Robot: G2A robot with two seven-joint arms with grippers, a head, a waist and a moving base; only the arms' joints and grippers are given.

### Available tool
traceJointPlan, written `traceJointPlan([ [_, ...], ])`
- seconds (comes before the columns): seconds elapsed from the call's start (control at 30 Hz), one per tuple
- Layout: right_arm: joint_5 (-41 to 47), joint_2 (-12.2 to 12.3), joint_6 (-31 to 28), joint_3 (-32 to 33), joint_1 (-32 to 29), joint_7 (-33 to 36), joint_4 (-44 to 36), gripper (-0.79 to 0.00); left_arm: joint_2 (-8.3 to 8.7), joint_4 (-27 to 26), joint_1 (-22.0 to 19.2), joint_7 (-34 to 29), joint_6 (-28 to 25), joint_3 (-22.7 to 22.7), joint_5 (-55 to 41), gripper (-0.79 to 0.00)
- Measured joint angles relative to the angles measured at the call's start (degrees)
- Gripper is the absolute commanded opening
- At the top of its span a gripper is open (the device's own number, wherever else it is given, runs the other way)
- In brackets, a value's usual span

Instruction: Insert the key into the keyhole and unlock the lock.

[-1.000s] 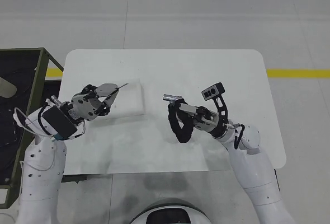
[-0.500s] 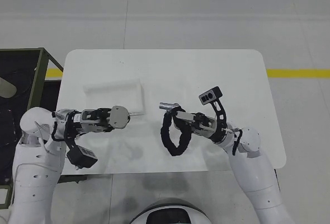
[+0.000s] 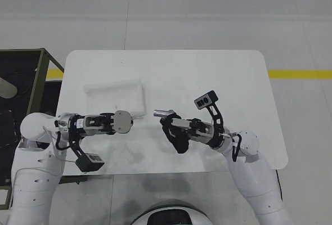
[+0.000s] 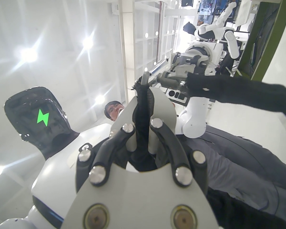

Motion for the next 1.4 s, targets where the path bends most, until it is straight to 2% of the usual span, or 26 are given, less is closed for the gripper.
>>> traceJointPlan([
  [0.37,-0.5,0.0,0.1,-2.2,1.2,0.8,1.2,-0.785,0.91,1.0,-0.8,1.0,4.3,0.5,-1.3,-0.785],
  [1.4,-1.9,0.1,-1.0,-4.4,2.5,-0.1,1.9,-0.785,3.18,2.1,-1.0,-0.5,3.9,3.1,-3.0,-0.785],
])
